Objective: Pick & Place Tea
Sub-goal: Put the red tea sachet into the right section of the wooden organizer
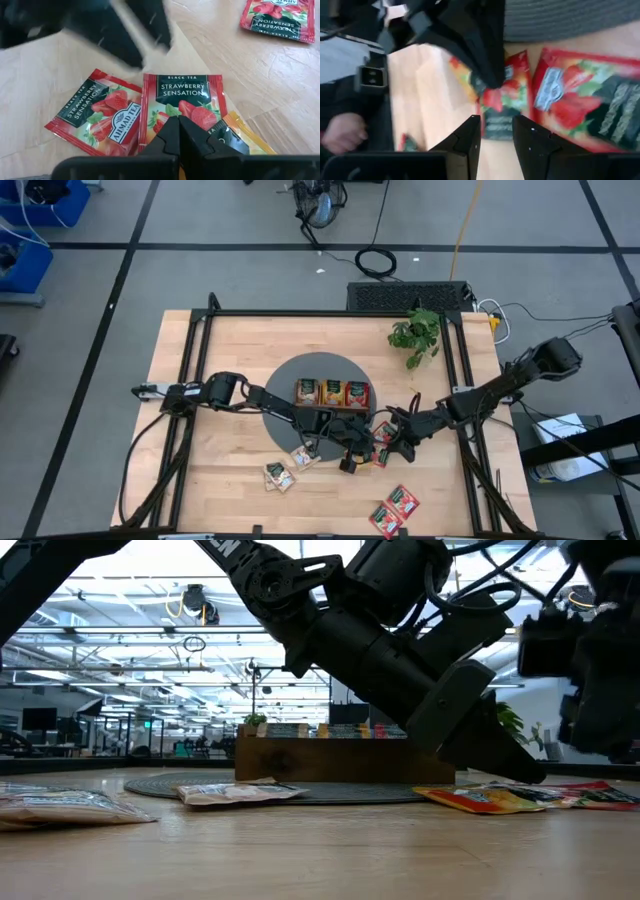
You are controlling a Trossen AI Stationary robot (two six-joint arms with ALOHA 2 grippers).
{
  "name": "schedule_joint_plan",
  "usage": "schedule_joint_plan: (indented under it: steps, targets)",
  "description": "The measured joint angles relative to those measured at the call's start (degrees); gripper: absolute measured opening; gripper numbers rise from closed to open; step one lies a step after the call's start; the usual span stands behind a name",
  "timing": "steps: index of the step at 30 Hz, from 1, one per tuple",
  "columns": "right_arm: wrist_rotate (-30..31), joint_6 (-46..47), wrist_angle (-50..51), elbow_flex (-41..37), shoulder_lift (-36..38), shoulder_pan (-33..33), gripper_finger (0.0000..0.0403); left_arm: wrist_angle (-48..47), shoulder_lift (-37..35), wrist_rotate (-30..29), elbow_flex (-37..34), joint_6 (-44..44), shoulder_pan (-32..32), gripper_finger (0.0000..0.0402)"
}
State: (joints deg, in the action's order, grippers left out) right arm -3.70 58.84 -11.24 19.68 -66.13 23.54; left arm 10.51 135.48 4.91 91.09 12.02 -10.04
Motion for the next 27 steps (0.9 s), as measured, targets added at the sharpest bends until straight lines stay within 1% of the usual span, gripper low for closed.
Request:
schedule_joint_plan:
  steps: [3,7,9,12,15,17,19,21,23,25,27]
  targets:
    - [-2.28,4.47,-0.37,0.07,1.54,2.27,0.0098,-0.51,0.00,0.38,0.00,-0.14,-0.13,0.0015]
    - [-1.86,10.65,1.54,0.07,1.86,6.40,0.0098,-1.38,0.02,1.05,0.00,0.36,-0.56,0.0026]
    - [0.71,14.22,4.05,0.07,1.86,8.36,0.0098,-1.30,0.02,1.12,0.00,0.34,-0.69,0.0026]
    - [5.93,17.08,6.98,0.07,1.81,9.95,0.0098,-0.84,0.02,1.20,0.00,0.62,-1.05,0.0015]
    - [9.46,17.49,6.23,0.07,1.19,10.57,0.0098,0.39,0.04,0.05,0.00,2.43,-1.51,0.0004]
    - [9.61,18.14,5.39,0.07,0.44,10.70,0.0098,1.70,0.04,-1.85,0.00,3.55,-1.72,0.0007]
    - [9.55,18.51,5.21,0.07,-0.48,10.70,0.0098,1.88,-0.06,-2.56,0.02,4.41,-1.87,0.0017]
    - [9.45,19.29,5.24,0.07,-1.12,11.17,0.0098,0.83,-0.21,-1.80,0.02,4.40,-2.14,0.0026]
    - [9.12,20.67,5.27,0.07,-1.59,11.93,0.0098,-0.50,-0.22,0.17,0.02,4.47,-2.53,0.0030]
    - [8.04,22.78,5.18,0.07,-2.19,13.04,0.0098,-2.23,-0.24,1.38,0.24,5.21,-3.20,0.0028]
    - [8.13,25.17,5.10,0.07,-2.79,14.97,0.0098,-3.41,-0.26,0.97,0.57,6.70,-3.89,0.0018]
